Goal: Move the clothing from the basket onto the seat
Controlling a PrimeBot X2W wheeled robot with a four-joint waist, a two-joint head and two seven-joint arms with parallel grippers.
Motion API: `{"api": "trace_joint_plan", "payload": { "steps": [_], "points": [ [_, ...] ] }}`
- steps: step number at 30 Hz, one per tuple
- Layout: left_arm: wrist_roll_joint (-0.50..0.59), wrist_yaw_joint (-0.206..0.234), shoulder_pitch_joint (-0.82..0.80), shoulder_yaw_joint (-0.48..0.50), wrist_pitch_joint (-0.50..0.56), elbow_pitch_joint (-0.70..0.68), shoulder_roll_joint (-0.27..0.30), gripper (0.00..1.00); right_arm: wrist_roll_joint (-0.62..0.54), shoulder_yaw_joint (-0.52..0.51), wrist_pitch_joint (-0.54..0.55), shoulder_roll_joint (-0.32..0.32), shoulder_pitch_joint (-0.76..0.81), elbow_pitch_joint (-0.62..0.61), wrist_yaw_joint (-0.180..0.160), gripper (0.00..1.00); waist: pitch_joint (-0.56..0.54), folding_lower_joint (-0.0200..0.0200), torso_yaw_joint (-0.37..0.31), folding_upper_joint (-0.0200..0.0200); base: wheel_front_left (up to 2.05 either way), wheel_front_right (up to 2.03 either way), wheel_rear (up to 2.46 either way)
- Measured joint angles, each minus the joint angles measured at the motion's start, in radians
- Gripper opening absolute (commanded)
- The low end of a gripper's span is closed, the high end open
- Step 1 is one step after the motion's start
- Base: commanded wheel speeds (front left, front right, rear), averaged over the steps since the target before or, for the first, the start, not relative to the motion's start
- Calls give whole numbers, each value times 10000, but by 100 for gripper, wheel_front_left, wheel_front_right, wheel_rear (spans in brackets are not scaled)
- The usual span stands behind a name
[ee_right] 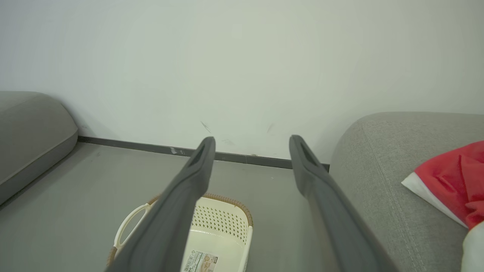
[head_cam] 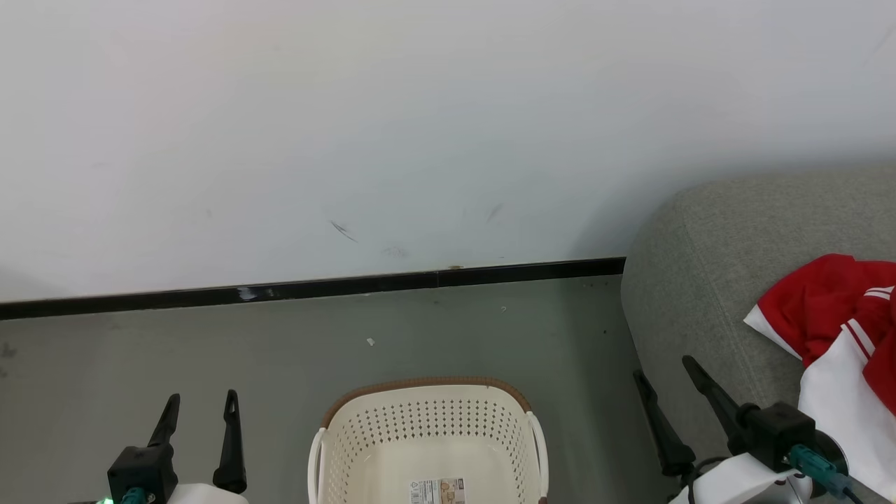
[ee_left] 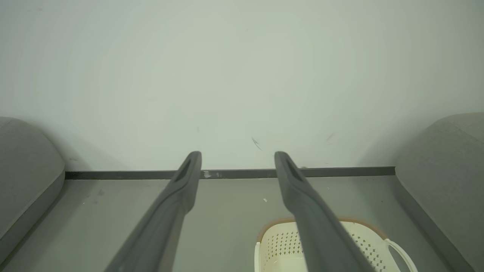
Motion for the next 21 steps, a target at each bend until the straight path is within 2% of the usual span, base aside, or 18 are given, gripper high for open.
{"api": "trace_joint_plan", "payload": {
  "steps": [12, 13, 18, 21],
  "points": [
    [-17, -90, -8, 10, 0, 104, 29, 100, 23, 10, 0, 2, 186, -190, 0, 100, -14, 0, -39, 0, 0, 0, 0],
    [-17, -86, -3, 4, 6, 153, 4, 0, 23, 17, 4, 8, 190, -136, 2, 0, -15, 0, -39, 0, 0, 0, 0],
    [-17, -88, 279, -211, 19, 619, -462, 0, 23, 84, 35, 100, 550, 382, 2, 0, -14, 0, -41, 0, 0, 0, 0],
    [-92, -90, 380, -209, 35, 627, -529, 0, 90, 109, 35, 100, 681, 416, 2, 0, -12, 0, -43, 0, 0, 0, 0]
  ]
}}
